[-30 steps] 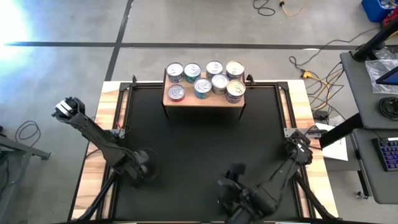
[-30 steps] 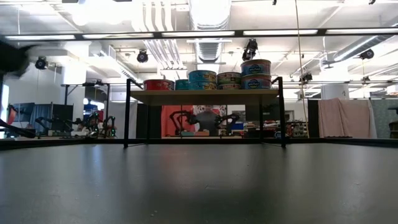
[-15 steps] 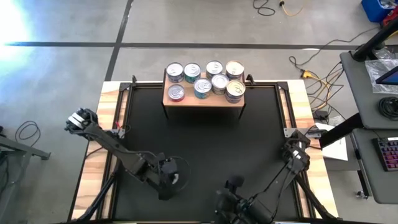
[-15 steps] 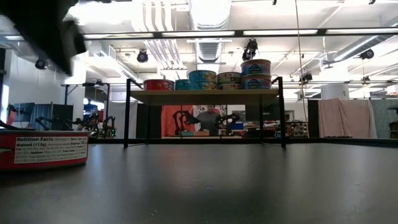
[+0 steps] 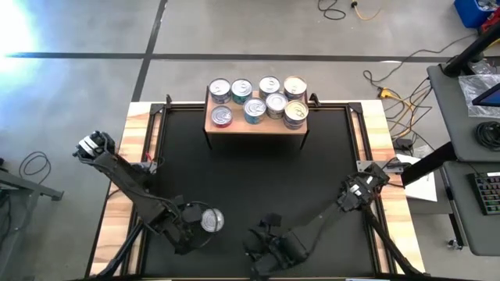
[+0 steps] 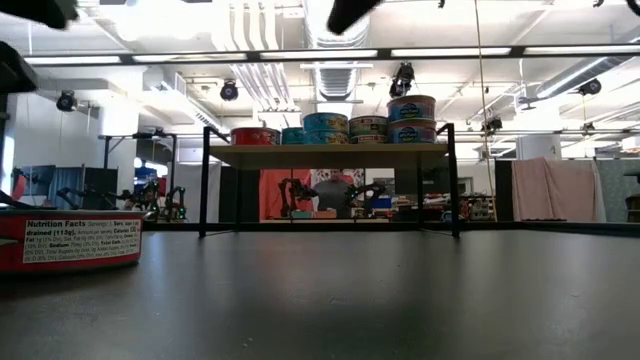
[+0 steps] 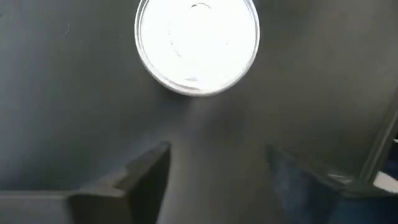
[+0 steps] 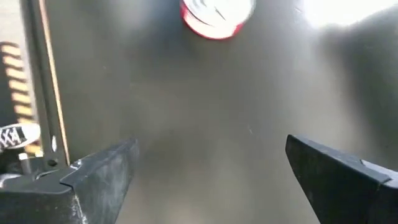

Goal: Stack canned seafood by type on shelf
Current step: Stack the red tuna can on top of the red tuna can on the shelf

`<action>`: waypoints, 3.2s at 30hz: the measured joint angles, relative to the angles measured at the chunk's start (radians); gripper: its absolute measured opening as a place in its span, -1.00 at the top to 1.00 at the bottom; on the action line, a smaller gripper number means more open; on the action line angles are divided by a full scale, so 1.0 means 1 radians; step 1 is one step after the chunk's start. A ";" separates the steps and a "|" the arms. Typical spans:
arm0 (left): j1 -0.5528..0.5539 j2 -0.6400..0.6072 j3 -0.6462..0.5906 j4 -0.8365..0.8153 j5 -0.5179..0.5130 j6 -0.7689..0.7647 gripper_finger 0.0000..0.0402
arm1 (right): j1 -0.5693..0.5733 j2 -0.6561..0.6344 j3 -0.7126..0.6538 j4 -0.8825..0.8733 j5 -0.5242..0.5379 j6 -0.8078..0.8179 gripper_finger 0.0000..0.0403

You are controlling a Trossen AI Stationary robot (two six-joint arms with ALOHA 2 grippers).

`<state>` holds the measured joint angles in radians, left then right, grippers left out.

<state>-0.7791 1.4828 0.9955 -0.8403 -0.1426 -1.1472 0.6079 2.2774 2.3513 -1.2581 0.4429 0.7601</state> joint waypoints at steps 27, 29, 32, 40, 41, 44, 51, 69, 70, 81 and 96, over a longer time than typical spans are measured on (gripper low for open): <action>-0.191 0.008 -0.416 0.513 -0.510 -0.045 -0.90 | -0.308 0.192 -0.006 0.234 -0.125 -0.536 -0.99; -0.188 0.008 -0.438 0.590 -0.533 0.021 -0.90 | -0.320 0.199 -0.006 0.260 -0.130 -0.533 -0.99; -0.182 0.008 -0.466 0.699 -0.536 0.117 -0.90 | -0.328 0.205 -0.007 0.308 -0.134 -0.537 -0.99; -0.161 0.008 -0.468 0.747 -0.512 0.175 -0.90 | -0.327 0.205 -0.007 0.416 -0.181 -0.580 -0.99; -0.159 0.009 -0.468 0.762 -0.512 0.182 -0.90 | -0.327 0.205 -0.007 0.415 -0.185 -0.579 -0.99; -0.152 0.009 -0.468 0.791 -0.531 0.217 -0.90 | -0.329 0.205 -0.007 0.383 -0.188 -0.576 -0.99; -0.145 0.052 -0.468 0.847 -0.571 0.250 -0.90 | -0.312 0.208 -0.022 0.330 -0.260 -0.576 -0.99; -0.144 0.369 -0.328 1.068 -0.752 0.389 -0.99 | -0.301 0.214 -0.101 0.507 -0.285 -0.515 -0.99; -0.139 0.370 -0.321 1.068 -0.755 0.379 -0.99 | -0.301 0.214 -0.101 0.506 -0.285 -0.509 -0.99; -0.069 0.417 -0.239 1.085 -0.742 0.398 -0.99 | -0.301 0.214 -0.091 0.473 -0.302 -0.498 -0.99; -0.047 0.039 -0.121 0.366 -0.702 0.188 -0.89 | -0.301 0.020 -0.002 0.087 -0.298 -0.511 -0.99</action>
<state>-0.8257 1.5220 0.8743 -0.4747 -0.8450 -0.9595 0.3071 2.2970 2.3497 -1.1716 0.1450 0.2495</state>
